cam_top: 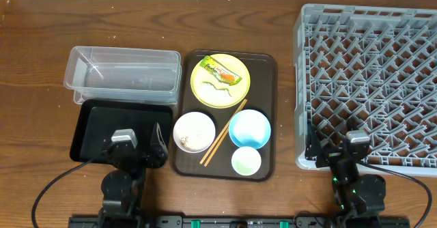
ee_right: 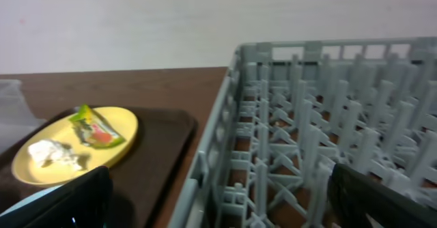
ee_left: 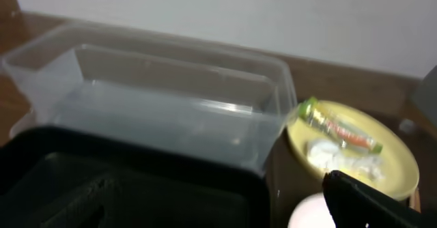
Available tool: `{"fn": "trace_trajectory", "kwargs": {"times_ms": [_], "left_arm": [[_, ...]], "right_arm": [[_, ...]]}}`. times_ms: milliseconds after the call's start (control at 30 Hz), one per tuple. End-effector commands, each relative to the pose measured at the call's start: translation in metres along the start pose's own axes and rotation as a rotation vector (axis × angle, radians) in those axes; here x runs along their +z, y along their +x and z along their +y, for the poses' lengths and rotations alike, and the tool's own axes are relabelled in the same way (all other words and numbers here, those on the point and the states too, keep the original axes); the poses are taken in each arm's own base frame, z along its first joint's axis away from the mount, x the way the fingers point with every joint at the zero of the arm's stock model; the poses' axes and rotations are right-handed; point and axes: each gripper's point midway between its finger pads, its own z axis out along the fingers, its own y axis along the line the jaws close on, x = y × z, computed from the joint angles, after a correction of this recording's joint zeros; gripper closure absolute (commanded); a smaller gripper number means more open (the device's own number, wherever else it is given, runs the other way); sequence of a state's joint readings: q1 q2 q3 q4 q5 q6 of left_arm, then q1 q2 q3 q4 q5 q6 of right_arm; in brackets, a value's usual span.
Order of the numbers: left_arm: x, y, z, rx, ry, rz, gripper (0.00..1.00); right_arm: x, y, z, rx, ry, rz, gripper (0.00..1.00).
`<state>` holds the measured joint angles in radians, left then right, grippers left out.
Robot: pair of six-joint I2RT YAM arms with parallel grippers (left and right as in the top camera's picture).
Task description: Sort waste into correct bins and load items into the dishwasher rack
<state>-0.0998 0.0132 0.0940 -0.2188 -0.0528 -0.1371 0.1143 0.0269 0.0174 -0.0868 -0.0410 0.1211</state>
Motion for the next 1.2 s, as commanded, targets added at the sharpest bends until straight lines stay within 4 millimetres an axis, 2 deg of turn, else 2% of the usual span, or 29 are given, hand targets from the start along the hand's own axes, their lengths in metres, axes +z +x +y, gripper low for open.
{"fn": "trace_trajectory", "kwargs": {"times_ms": [0,300,500,600,733,900,1067,1167], "left_arm": [[-0.005,-0.004,0.003,-0.012,-0.022,0.025,0.02],[-0.003,-0.019,-0.002,0.002,-0.042,0.155,0.02],[0.005,-0.019,-0.003,0.029,-0.091,0.384,0.02],[0.017,-0.023,-0.005,0.042,-0.115,0.512,0.02],[0.023,-0.023,-0.015,0.040,-0.098,0.679,0.02],[0.019,-0.021,-0.018,0.045,-0.118,0.853,0.02],[0.017,-0.018,-0.026,0.025,-0.080,0.905,0.02],[0.025,-0.024,-0.031,0.015,-0.054,0.866,0.02]], "right_arm": [[-0.005,-0.023,-0.009,-0.013,0.067,-0.030,0.01],[-0.004,-0.043,-0.009,-0.017,0.092,0.109,0.01],[0.005,-0.061,-0.005,-0.006,0.101,0.267,0.01],[0.013,-0.067,-0.003,-0.003,0.101,0.389,0.01],[0.019,-0.064,0.001,0.001,0.091,0.520,0.01],[0.023,-0.056,0.008,0.022,0.057,0.638,0.01],[0.024,-0.051,0.016,0.040,0.010,0.663,0.01],[0.024,-0.052,0.017,0.039,0.009,0.658,0.01]]}}
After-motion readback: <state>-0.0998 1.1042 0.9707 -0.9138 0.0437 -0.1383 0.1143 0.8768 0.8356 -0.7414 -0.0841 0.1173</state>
